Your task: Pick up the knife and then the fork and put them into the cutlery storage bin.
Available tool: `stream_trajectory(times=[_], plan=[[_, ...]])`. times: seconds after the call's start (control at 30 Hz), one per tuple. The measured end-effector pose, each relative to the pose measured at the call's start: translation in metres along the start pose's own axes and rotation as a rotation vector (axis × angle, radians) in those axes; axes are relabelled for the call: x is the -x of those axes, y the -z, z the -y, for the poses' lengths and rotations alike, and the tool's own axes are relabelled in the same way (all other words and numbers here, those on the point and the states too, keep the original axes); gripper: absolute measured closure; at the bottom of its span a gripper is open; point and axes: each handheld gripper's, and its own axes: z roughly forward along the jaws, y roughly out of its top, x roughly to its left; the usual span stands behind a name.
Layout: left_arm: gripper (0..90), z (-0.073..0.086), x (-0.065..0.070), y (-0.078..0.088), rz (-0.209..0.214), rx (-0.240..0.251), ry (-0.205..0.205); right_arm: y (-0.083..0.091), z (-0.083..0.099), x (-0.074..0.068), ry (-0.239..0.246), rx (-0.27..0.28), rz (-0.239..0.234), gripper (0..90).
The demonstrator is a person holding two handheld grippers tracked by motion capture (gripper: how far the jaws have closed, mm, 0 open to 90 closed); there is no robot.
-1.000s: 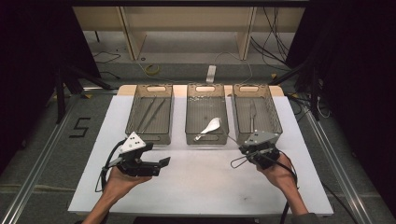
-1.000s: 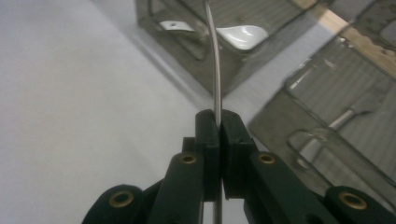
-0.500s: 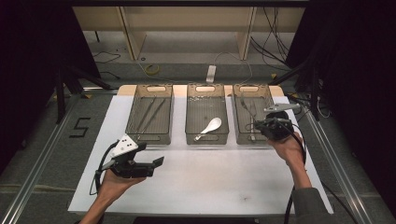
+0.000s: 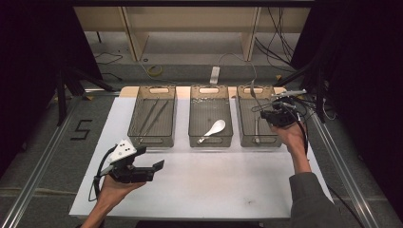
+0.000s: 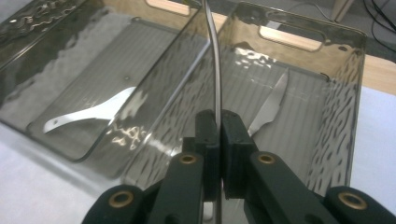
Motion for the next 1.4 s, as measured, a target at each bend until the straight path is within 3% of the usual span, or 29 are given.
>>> stream_trajectory(times=[0.5, 0.83, 1.4], plan=[[15.2, 0.002, 0.000, 0.000, 0.002, 0.001, 0.001, -0.029, 0.000, 0.008, -0.049, -0.055, 0.048, 87.6], [15.1, 0.002, 0.000, 0.001, -0.001, 0.019, -0.003, -0.042, 0.004, 0.006, -0.072, -0.071, 0.040, 87.5], [15.1, 0.003, 0.002, 0.000, -0.002, 0.012, -0.020, -0.059, 0.014, 0.003, -0.069, -0.118, 0.061, 87.4]])
